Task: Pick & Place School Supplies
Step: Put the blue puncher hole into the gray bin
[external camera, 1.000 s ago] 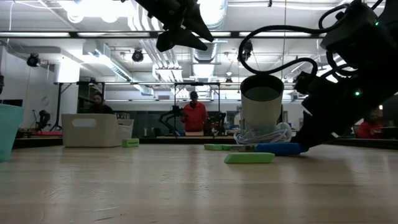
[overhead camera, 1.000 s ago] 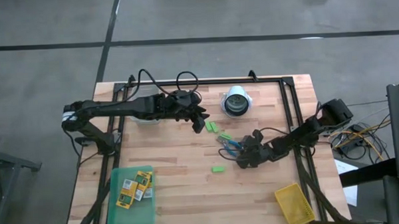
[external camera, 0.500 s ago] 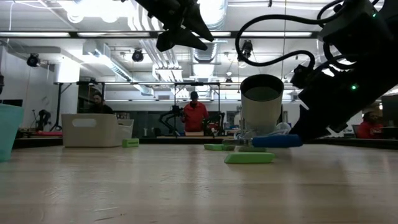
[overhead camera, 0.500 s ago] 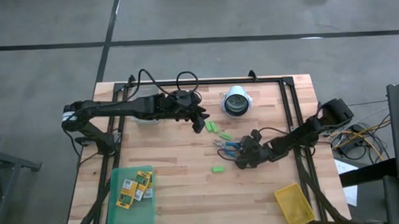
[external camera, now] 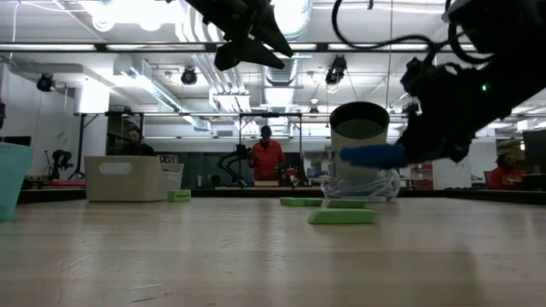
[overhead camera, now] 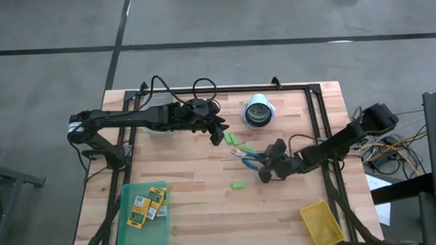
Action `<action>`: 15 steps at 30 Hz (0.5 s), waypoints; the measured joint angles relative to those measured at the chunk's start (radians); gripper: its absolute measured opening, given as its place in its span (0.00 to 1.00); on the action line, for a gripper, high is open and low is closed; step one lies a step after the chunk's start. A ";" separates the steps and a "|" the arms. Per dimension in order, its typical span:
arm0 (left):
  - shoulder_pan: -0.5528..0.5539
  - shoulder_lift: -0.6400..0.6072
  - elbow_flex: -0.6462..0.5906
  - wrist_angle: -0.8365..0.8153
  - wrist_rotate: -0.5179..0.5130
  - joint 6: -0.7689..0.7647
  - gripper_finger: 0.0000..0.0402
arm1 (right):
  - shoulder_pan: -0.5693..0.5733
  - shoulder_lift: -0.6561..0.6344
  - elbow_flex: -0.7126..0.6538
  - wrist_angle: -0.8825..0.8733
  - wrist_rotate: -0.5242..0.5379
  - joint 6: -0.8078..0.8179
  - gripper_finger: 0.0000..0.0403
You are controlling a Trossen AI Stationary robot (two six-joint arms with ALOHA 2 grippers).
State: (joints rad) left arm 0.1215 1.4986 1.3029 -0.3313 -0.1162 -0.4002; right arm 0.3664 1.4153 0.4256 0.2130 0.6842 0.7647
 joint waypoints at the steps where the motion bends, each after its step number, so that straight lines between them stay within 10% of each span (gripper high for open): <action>1: 0.000 0.000 0.000 0.000 0.000 0.000 0.38 | 0.000 -0.024 -0.001 0.000 0.000 -0.015 0.09; 15: 0.000 0.000 0.000 0.000 0.000 0.000 0.38 | -0.001 -0.284 -0.004 -0.030 0.189 -0.098 0.09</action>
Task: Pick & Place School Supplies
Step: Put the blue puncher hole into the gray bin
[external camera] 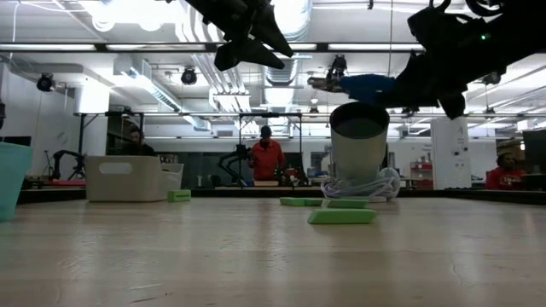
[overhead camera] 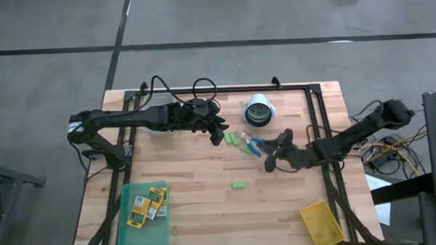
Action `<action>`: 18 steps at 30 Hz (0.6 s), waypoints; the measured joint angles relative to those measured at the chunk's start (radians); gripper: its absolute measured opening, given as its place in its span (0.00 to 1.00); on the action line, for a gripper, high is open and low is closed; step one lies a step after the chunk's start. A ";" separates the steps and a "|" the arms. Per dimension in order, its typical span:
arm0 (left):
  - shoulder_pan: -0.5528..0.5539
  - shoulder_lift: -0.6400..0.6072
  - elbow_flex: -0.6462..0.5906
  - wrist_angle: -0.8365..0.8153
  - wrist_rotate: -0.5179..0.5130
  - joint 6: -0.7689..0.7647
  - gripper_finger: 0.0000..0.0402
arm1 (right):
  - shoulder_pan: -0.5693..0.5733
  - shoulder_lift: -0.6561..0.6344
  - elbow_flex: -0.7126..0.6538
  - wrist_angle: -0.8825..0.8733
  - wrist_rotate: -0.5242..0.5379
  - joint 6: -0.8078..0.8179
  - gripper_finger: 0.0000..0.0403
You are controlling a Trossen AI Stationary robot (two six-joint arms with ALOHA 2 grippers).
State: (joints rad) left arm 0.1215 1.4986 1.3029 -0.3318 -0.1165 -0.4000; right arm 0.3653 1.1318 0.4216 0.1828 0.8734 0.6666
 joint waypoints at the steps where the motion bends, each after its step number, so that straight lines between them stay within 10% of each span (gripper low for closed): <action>1: 0.000 0.000 0.000 0.000 0.000 0.000 0.38 | 0.000 -0.010 0.000 -0.015 0.029 0.000 0.09; 18: 0.000 0.000 0.000 0.000 0.000 0.000 0.38 | -0.008 -0.032 0.051 -0.041 0.316 -0.300 0.09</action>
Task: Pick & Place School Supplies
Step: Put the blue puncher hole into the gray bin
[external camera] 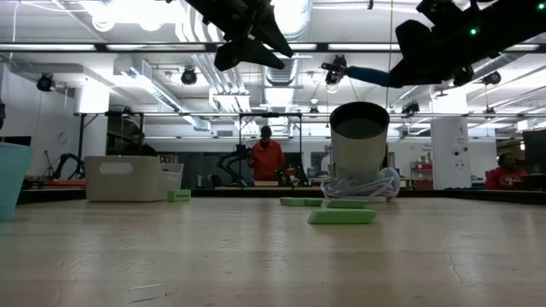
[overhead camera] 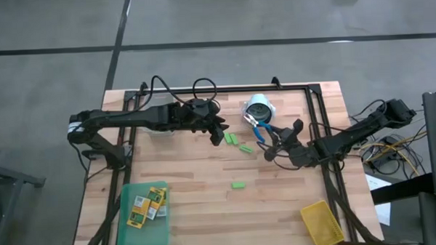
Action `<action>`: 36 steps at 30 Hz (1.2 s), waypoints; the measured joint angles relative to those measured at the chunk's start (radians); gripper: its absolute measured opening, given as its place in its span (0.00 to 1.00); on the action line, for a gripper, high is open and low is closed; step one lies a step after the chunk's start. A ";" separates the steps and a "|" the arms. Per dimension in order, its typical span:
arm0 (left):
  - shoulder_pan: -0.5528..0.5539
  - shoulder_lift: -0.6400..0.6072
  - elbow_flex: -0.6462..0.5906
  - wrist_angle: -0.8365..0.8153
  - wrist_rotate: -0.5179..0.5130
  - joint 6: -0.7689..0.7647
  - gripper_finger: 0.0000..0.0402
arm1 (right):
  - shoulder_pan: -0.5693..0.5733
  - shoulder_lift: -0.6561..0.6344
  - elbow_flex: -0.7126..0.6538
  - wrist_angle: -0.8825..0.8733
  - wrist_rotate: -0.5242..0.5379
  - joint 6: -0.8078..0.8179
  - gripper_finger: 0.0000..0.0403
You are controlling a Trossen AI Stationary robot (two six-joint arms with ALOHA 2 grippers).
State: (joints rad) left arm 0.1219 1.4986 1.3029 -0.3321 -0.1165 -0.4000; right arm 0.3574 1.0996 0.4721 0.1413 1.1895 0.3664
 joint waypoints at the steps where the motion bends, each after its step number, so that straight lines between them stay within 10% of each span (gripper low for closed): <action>1: 0.000 0.000 0.000 0.000 0.000 0.000 0.38 | -0.002 0.000 0.002 -0.001 0.000 -0.008 0.09; 18: 0.000 0.000 0.000 0.013 0.000 -0.006 0.38 | -0.014 0.002 0.045 -0.003 0.045 -0.006 0.09; 36: -0.002 -0.001 0.000 0.044 0.001 -0.407 0.38 | -0.066 0.002 0.079 -0.001 0.044 -0.091 0.09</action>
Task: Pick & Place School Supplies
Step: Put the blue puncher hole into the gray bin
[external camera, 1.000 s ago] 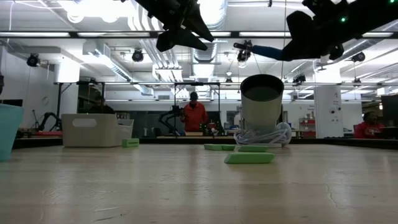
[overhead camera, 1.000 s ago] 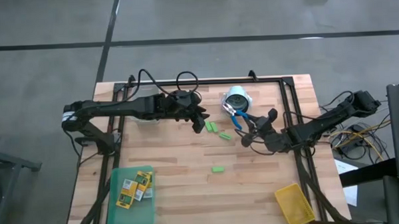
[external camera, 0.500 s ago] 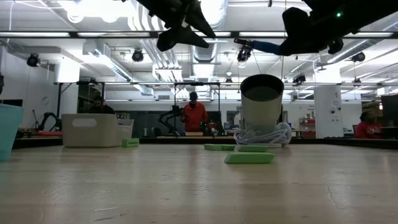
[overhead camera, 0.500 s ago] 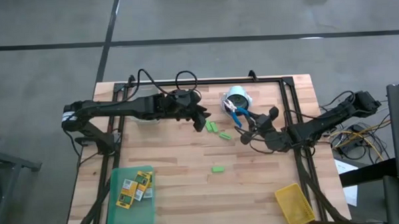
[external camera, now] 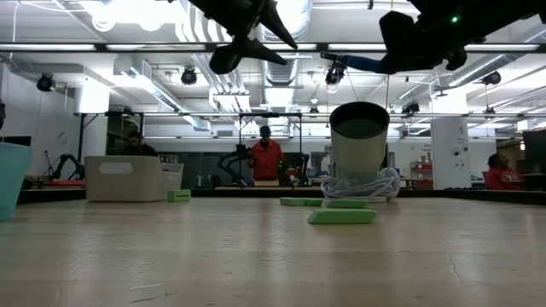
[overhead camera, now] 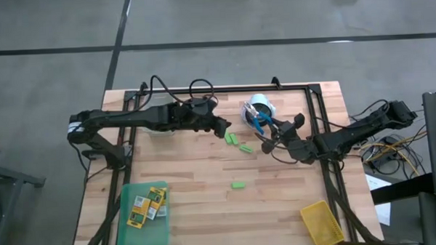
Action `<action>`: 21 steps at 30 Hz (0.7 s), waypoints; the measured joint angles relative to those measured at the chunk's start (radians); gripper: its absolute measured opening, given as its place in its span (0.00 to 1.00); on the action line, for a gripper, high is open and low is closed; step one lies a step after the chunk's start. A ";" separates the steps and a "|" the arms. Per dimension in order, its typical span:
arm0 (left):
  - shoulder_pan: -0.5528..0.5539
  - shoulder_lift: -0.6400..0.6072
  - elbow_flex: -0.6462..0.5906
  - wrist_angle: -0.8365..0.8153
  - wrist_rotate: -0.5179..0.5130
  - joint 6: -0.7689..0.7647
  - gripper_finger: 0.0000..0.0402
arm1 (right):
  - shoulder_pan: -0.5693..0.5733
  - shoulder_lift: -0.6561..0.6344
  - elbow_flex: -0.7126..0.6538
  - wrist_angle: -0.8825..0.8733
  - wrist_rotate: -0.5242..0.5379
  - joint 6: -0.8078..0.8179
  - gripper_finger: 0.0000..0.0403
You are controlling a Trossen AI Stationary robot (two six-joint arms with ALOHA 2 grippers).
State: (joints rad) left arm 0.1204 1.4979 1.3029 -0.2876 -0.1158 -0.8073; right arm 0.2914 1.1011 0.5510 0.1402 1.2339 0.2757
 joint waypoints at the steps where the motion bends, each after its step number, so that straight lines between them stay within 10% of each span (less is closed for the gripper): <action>1: 0.000 0.000 0.000 0.001 0.000 -0.023 0.38 | -0.002 0.000 0.000 0.000 0.000 0.000 0.09; 21: -0.011 0.088 0.001 0.351 0.127 -0.033 0.38 | -0.014 0.000 0.000 0.234 -0.004 -0.170 0.09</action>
State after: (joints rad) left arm 0.1093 1.5854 1.3037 0.0637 0.0109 -0.8407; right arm 0.2771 1.1012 0.5514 0.3745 1.2302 0.1060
